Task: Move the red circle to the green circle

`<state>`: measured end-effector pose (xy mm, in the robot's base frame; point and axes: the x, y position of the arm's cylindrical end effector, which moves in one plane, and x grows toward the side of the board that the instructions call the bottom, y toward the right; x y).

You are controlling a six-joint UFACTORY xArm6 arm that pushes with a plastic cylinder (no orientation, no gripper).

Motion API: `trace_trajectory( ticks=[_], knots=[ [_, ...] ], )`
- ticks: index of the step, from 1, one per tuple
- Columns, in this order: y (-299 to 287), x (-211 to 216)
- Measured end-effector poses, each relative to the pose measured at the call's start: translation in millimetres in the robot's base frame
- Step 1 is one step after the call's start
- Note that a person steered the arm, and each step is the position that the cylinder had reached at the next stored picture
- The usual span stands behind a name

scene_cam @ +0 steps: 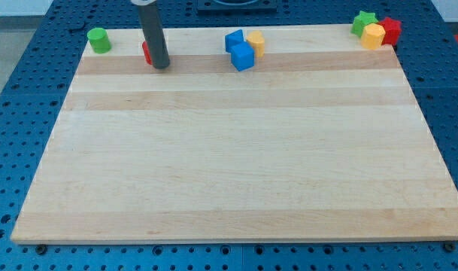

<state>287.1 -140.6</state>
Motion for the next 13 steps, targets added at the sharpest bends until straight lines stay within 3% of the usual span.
trace_trajectory(
  ticks=[2, 4, 6, 9, 13],
  knots=[
    [-5.6, -10.9],
    [53.2, -18.6],
    [71.9, -63.5],
    [-0.4, -67.1],
    [-1.3, -34.5]
  ],
)
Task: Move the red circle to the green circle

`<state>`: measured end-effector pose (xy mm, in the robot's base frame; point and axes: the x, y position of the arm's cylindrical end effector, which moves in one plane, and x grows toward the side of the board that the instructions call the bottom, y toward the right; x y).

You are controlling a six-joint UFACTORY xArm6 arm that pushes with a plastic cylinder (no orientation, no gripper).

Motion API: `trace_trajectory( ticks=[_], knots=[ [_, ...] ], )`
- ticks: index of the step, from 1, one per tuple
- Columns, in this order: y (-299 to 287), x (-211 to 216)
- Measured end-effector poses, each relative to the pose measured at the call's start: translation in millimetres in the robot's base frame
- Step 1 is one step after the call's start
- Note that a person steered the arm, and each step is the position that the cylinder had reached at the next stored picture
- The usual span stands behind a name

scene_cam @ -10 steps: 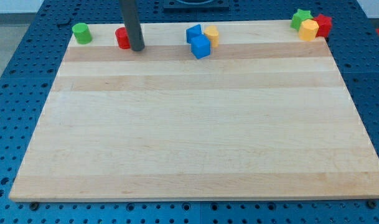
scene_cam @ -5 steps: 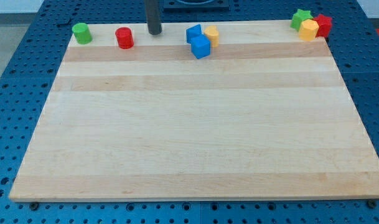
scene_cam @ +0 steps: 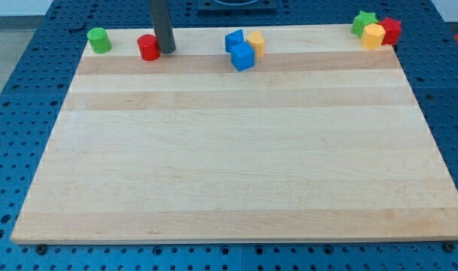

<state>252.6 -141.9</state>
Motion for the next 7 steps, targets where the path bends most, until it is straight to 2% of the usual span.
trace_trajectory(
  ticks=[7],
  knots=[
    [-82.6, 10.9]
  ],
)
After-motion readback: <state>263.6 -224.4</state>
